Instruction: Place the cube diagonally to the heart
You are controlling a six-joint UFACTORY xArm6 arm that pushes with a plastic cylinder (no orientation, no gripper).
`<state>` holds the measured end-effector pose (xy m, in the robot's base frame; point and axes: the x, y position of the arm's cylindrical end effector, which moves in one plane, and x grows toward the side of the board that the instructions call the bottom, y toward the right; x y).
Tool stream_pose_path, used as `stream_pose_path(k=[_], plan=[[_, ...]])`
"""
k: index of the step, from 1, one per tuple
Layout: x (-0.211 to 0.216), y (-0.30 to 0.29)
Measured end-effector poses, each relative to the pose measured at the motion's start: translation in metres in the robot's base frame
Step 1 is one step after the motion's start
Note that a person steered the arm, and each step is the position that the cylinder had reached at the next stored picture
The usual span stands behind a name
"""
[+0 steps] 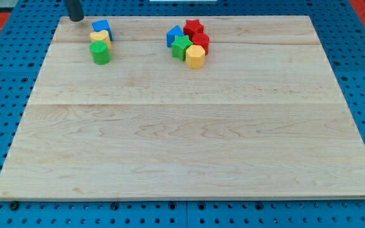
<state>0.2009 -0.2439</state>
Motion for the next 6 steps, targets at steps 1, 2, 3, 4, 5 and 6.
stream_pose_path(k=[1, 2, 3, 4, 5, 6], plan=[[0.015, 0.000], [0.026, 0.005], [0.041, 0.025], [0.049, 0.052], [0.053, 0.082], [0.053, 0.101]])
